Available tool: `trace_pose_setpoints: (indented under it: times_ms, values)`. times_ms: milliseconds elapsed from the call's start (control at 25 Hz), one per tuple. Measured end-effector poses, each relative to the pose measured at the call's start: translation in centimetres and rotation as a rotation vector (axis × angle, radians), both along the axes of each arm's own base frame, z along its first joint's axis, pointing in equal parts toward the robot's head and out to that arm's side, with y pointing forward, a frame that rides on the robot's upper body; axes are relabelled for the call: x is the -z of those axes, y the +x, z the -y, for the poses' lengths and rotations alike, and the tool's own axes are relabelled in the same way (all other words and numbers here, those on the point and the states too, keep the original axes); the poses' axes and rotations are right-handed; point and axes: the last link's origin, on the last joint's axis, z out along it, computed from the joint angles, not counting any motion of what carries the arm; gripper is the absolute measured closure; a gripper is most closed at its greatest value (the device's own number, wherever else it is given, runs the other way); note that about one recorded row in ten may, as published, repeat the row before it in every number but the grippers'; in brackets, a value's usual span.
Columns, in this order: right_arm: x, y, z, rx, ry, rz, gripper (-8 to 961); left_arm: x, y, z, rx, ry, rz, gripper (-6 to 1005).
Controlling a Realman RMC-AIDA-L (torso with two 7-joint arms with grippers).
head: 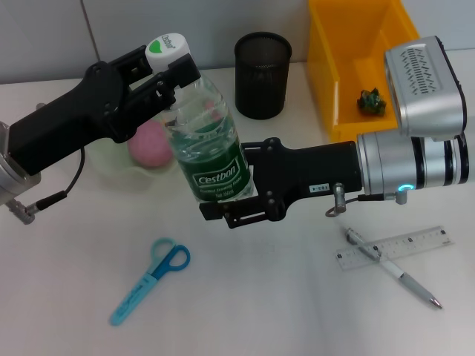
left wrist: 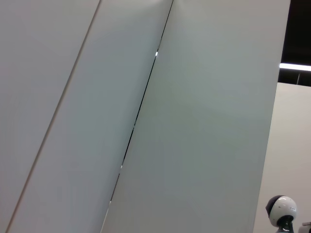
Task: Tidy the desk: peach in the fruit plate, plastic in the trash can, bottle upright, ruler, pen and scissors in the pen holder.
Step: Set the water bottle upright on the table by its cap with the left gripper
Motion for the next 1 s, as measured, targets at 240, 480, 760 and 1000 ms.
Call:
trace_pose_setpoints:
  times_ms: [240, 480, 760, 1000]
  values:
    - [-0.08, 0.34, 0.01, 0.013, 0.008, 0.002, 194, 0.01, 0.01, 0.01, 0.0, 0.0, 0.0, 565]
    - [-0.15, 0.38, 0.0, 0.015, 0.009, 0.004, 194, -0.05, 0.04, -0.03, 0.001, 0.002, 0.001, 564]
    - [-0.16, 0.35, -0.04, 0.013, 0.011, 0.005, 194, -0.16, 0.04, -0.1, 0.0, 0.007, 0.003, 564]
    - [-0.12, 0.39, -0.15, 0.015, 0.017, 0.011, 194, -0.27, 0.04, -0.17, -0.002, 0.011, 0.006, 565]
